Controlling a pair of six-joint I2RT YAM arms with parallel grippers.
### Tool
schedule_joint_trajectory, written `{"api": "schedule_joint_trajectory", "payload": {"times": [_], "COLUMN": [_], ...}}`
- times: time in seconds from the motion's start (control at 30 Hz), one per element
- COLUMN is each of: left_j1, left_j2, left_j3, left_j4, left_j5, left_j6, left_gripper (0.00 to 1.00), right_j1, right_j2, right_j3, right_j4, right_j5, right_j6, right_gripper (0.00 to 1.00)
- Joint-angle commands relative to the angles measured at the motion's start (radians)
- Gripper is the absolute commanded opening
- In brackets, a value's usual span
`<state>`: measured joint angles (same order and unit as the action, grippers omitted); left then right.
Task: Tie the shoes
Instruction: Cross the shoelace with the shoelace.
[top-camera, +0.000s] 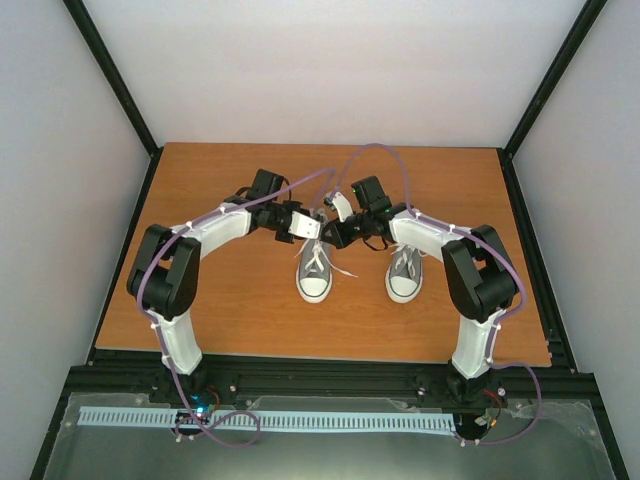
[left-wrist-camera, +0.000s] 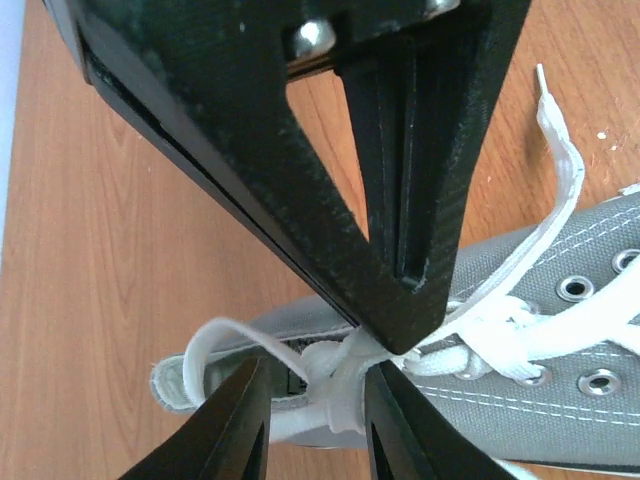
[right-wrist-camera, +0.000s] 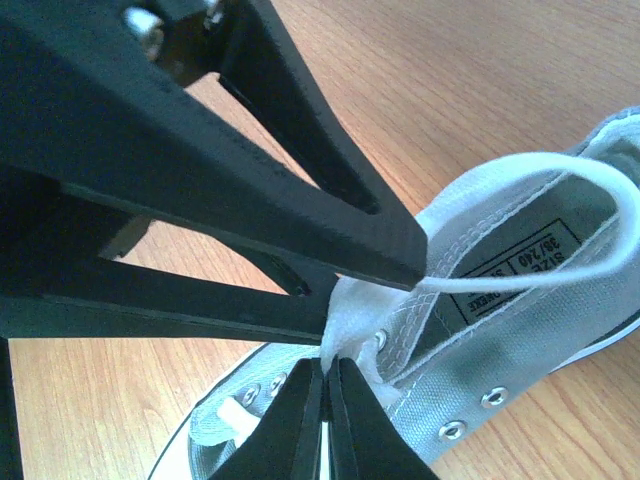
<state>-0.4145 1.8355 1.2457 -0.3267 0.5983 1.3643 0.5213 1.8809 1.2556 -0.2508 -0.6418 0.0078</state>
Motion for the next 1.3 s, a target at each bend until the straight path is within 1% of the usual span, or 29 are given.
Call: {"api": "schedule_joint_trajectory", "payload": {"times": [0.0, 0.27, 0.4, 0.5, 0.63, 0.73, 0.87, 0.93, 1.03, 1.1, 1.17, 1.2, 1.27], "left_j1": [-0.006, -0.012, -0.015, -0.02, -0.026, -0.026, -0.026, -0.026, -0.026, -0.026, -0.026, -0.026, -0.026], "left_j2": [0.042, 0.082, 0.088, 0.097, 0.102, 0.106, 0.109, 0.111, 0.112, 0.111, 0.109, 0.108, 0.108], "left_j3": [0.052, 0.092, 0.11, 0.125, 0.133, 0.134, 0.138, 0.136, 0.136, 0.137, 0.138, 0.139, 0.141], "left_j4": [-0.062, -0.094, -0.096, -0.111, -0.135, -0.134, -0.129, -0.128, -0.126, -0.126, -0.122, -0.122, -0.12], "left_j5": [0.037, -0.001, 0.015, 0.027, 0.04, 0.027, 0.012, 0.01, 0.009, 0.008, 0.008, 0.009, 0.012], "left_j6": [-0.026, -0.046, -0.085, -0.101, -0.103, -0.105, -0.113, -0.114, -0.121, -0.123, -0.126, -0.13, -0.135], "left_gripper": [0.3, 0.29, 0.27, 0.26, 0.21, 0.2, 0.19, 0.19, 0.19, 0.2, 0.22, 0.22, 0.22], "right_j1": [-0.003, -0.003, -0.004, -0.003, -0.009, -0.026, -0.066, -0.082, -0.099, -0.099, -0.097, -0.093, -0.084], "right_j2": [0.001, 0.0, 0.004, -0.004, -0.022, -0.049, -0.078, -0.086, -0.073, -0.042, -0.006, 0.009, 0.027], "right_j3": [0.022, 0.027, 0.037, 0.038, 0.036, 0.026, 0.007, -0.005, -0.01, 0.001, 0.013, 0.017, 0.02], "right_j4": [0.005, 0.0, -0.014, -0.018, -0.022, -0.027, -0.035, -0.023, -0.011, -0.012, -0.006, 0.0, 0.019], "right_j5": [-0.027, -0.038, -0.046, -0.039, -0.043, -0.045, -0.071, -0.089, -0.081, -0.06, -0.072, -0.076, -0.078], "right_j6": [-0.011, -0.024, -0.035, -0.039, -0.04, -0.045, -0.045, -0.041, -0.021, -0.005, 0.01, 0.013, 0.019], "right_gripper": [0.03, 0.04, 0.08, 0.15, 0.24, 0.3, 0.41, 0.43, 0.41, 0.32, 0.23, 0.21, 0.18]}}
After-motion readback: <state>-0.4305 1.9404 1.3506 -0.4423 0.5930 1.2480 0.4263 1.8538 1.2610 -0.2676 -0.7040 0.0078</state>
